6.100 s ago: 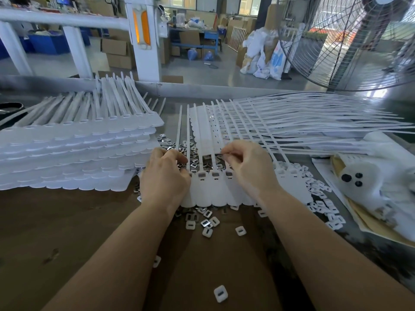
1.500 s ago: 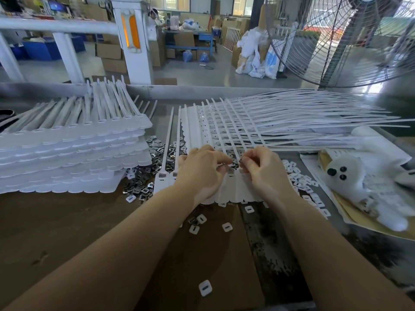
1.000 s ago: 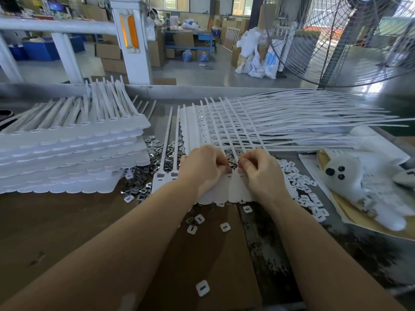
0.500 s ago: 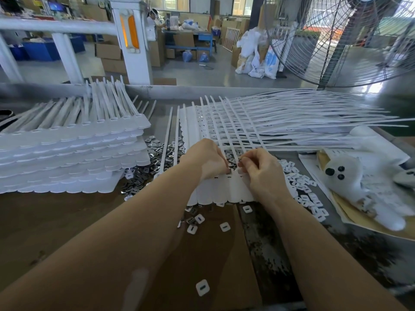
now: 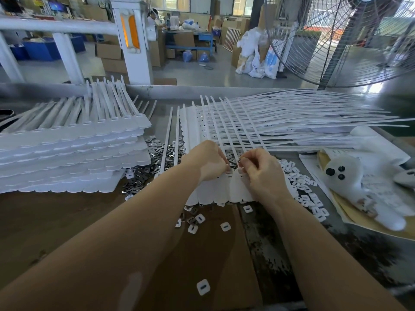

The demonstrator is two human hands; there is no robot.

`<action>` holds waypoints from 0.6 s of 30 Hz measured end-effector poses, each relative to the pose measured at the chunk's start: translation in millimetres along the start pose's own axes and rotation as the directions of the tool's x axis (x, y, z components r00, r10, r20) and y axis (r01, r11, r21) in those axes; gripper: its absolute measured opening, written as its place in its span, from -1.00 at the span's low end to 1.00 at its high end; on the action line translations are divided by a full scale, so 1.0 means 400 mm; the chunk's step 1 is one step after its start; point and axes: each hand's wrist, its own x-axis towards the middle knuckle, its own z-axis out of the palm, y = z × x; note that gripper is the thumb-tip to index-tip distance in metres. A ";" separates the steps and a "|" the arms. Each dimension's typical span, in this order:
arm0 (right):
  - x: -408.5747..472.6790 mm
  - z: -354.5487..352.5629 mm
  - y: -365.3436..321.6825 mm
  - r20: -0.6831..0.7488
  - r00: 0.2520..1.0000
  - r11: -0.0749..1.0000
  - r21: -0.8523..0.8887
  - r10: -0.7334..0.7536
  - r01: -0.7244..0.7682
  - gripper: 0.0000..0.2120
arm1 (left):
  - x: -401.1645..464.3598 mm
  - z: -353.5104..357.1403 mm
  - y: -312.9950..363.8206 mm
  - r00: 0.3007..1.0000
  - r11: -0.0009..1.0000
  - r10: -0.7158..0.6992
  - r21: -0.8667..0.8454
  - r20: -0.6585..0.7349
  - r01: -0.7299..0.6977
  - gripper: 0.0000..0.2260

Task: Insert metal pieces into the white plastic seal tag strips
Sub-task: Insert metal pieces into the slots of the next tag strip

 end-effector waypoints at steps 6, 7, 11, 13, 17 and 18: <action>0.001 -0.002 0.002 -0.003 1.000 1.000 0.007 -0.007 0.007 -0.93 | -0.001 0.001 0.004 1.000 1.000 -0.009 0.022 -0.014 0.010 -0.93; 0.001 -0.002 0.002 -0.005 1.000 1.000 0.013 -0.008 0.008 -0.93 | -0.002 0.001 0.004 1.000 1.000 -0.009 0.018 -0.022 0.010 -0.94; -0.001 -0.007 0.004 -0.025 1.000 0.999 0.042 -0.018 0.019 -0.93 | -0.007 0.002 0.001 0.998 1.000 -0.012 0.007 -0.059 0.012 -0.88; -0.004 -0.009 0.002 -0.026 1.000 0.997 0.079 -0.014 0.016 -0.93 | -0.009 0.003 -0.002 0.998 1.000 -0.013 0.003 -0.062 0.013 -0.85; -0.004 -0.014 0.002 -0.027 1.000 0.997 0.076 -0.008 0.010 -0.94 | -0.012 0.000 -0.005 0.999 1.000 0.011 0.002 -0.042 -0.011 -0.87; -0.003 -0.015 0.002 -0.026 1.000 0.997 0.077 -0.004 0.006 -0.94 | -0.014 -0.002 -0.006 0.999 1.000 0.022 0.002 -0.031 -0.022 -0.85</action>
